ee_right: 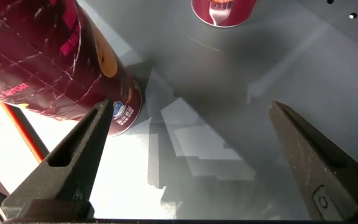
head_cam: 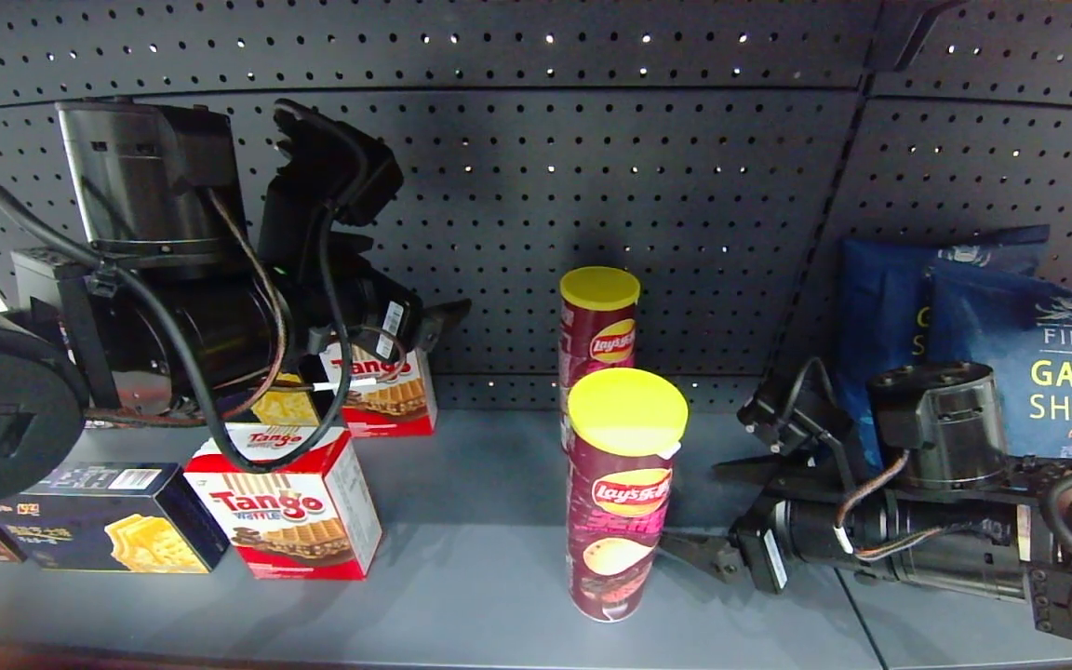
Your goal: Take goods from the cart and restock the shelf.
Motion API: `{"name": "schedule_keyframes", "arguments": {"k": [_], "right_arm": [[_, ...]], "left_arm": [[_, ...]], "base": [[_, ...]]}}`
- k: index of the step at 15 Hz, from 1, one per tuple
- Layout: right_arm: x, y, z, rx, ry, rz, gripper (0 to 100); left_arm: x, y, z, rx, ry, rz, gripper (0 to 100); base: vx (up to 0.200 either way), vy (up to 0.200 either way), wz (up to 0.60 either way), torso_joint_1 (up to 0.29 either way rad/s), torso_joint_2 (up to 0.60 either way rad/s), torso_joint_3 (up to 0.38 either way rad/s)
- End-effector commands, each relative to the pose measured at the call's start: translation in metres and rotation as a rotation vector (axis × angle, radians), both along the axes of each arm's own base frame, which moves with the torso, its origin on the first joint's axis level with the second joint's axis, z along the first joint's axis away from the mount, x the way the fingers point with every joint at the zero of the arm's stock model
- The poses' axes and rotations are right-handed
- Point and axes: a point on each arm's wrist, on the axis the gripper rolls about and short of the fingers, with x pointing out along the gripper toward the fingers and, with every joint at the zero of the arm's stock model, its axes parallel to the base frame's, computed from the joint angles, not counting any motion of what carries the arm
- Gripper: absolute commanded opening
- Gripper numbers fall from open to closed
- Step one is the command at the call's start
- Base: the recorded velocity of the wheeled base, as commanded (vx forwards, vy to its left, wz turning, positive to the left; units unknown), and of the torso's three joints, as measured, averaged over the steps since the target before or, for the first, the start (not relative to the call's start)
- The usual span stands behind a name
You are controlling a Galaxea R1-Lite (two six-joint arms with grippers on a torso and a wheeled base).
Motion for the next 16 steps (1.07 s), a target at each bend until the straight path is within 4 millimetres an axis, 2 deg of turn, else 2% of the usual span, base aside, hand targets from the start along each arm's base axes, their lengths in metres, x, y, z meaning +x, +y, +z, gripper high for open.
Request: {"name": "schedule_keyframes", "arguments": {"k": [1, 16], "right_arm": [[0.0003, 0.0004, -0.0005, 0.000, 0.001, 0.002, 100], [0.0008, 0.0043, -0.0047, -0.009, 0.014, 0.013, 100]], "left_arm": [[0.0004, -0.0002, 0.0000, -0.001, 0.000, 0.000, 100], [0.0005, 0.0003, -0.0005, -0.001, 0.001, 0.002, 100]], "base": [[0.000, 0.000, 0.00, 0.000, 0.00, 0.000], [0.000, 0.000, 0.00, 0.000, 0.00, 0.000]]}}
